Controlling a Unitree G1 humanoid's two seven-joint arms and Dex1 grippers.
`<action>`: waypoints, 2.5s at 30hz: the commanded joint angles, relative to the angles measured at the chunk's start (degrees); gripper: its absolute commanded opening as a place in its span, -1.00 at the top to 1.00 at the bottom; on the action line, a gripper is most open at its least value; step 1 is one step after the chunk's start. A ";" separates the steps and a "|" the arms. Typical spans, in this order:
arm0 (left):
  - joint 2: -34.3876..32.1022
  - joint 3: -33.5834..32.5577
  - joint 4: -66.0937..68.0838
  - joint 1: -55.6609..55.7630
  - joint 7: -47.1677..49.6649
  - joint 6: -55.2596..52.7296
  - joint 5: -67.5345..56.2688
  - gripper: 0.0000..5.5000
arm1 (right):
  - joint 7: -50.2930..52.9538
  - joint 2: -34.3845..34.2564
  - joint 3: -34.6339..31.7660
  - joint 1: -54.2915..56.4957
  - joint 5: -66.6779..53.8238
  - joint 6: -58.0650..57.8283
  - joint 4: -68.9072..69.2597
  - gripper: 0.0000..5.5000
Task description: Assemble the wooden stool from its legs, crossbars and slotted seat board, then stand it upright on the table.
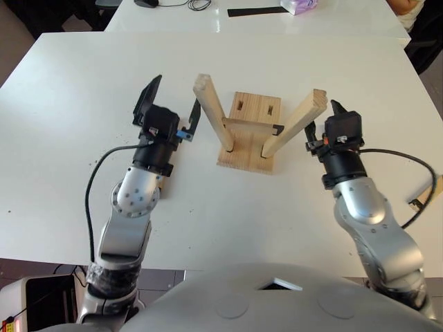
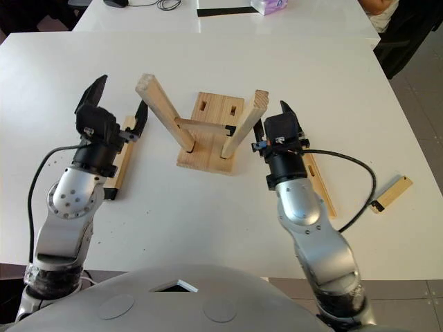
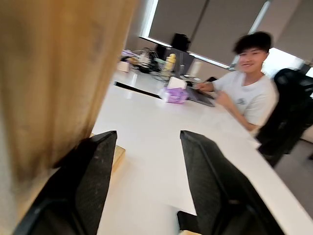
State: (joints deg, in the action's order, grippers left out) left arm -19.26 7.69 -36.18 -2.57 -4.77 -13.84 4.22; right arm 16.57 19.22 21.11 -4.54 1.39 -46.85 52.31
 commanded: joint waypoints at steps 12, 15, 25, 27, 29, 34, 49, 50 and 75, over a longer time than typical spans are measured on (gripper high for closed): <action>-3.34 3.27 -2.42 -7.21 -15.68 -0.20 -15.20 -0.38 | -14.39 1.84 -8.36 0.80 0.25 3.86 -6.33 0.12; -2.87 3.47 -2.47 -7.62 -17.24 0.06 -17.24 -0.38 | -16.96 3.18 -11.50 -0.61 0.98 6.15 -7.93 0.12; -5.83 -5.31 15.97 4.19 -22.29 7.68 -16.84 -0.38 | -31.55 10.52 -11.25 -7.22 -0.08 10.03 -14.44 0.12; -6.64 -5.89 23.41 7.79 -24.08 11.95 -15.46 -0.38 | -34.20 11.84 -10.40 -6.99 -0.13 10.38 -14.79 0.12; -6.35 -5.13 31.33 11.83 -25.65 16.35 -13.86 -0.38 | -36.17 12.41 -9.88 -6.19 -0.15 10.51 -15.09 0.12; -2.45 -1.06 54.71 23.53 -28.07 27.57 -8.32 -0.38 | -40.47 13.70 -6.14 -5.19 0.25 11.17 -15.56 0.12; 0.98 12.23 36.05 9.89 -36.96 30.61 -7.30 -0.38 | -46.03 17.53 -3.04 -6.22 2.56 15.41 -26.36 0.12; 0.99 12.89 33.87 9.06 -37.02 29.45 -7.36 -0.38 | -45.37 16.65 -3.58 -5.34 2.45 15.38 -27.12 0.12; -14.11 -11.20 22.30 7.30 -35.63 11.40 -19.50 -0.38 | -59.94 27.28 -20.78 -21.53 -9.66 11.81 -7.89 0.12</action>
State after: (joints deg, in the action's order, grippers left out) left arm -30.75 -0.57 -17.80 1.65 -40.30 -2.19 -16.26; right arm -39.31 44.87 1.96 -23.53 -3.32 -33.22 38.77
